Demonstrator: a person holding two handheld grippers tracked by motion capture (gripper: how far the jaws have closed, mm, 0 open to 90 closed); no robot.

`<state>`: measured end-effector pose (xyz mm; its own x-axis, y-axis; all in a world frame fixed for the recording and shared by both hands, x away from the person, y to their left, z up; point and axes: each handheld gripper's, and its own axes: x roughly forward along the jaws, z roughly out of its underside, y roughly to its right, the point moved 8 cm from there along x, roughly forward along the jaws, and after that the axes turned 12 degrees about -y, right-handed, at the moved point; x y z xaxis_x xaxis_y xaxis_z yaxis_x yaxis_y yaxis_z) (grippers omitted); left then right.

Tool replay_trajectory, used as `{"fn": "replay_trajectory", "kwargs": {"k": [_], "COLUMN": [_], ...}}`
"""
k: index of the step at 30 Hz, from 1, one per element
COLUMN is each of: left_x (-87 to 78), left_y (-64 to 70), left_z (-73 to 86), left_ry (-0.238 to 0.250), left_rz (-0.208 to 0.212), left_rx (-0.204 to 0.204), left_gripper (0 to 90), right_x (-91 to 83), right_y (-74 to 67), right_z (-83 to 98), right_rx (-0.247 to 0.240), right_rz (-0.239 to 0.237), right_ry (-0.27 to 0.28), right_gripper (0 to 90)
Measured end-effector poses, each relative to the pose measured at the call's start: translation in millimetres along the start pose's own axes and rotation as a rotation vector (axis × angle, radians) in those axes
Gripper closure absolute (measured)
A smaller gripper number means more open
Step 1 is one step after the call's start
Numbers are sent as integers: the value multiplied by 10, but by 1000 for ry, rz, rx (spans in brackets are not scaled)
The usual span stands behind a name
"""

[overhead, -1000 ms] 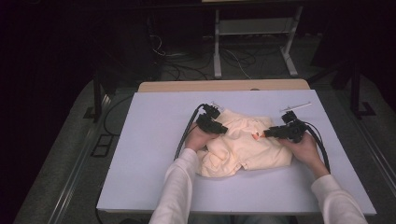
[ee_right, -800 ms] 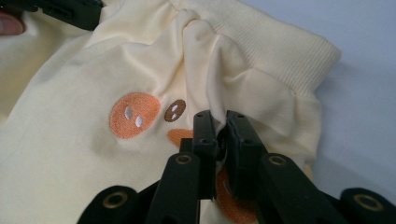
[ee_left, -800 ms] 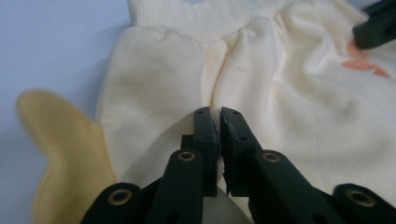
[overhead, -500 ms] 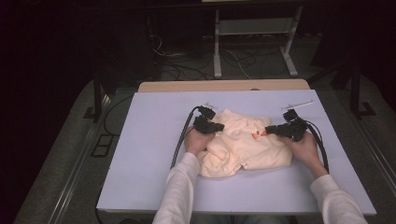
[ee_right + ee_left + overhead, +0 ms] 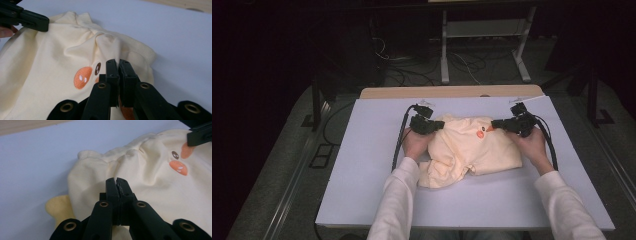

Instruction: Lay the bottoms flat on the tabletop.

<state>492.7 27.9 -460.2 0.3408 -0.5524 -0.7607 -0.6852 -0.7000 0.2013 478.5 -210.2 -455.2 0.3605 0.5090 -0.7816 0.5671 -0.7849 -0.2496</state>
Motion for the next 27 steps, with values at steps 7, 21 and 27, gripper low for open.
{"fn": "replay_trajectory", "kwargs": {"k": [7,21,27], "left_x": [-159,-415,-341], "left_y": [-108,-457,-567], "left_z": [-88,-379,-355], "left_ry": [17,13,14], "left_rz": [-40,-152,-172], "left_rx": [0,1,-30], "left_gripper": [880,879,879], "right_x": [-11,110,262], "right_y": [-42,-135,-115], "right_z": [-281,-846,-952], "right_rx": [-29,-94,-75], "right_rz": [34,110,124], "right_ry": [17,57,56], "right_gripper": [857,857,857]}}
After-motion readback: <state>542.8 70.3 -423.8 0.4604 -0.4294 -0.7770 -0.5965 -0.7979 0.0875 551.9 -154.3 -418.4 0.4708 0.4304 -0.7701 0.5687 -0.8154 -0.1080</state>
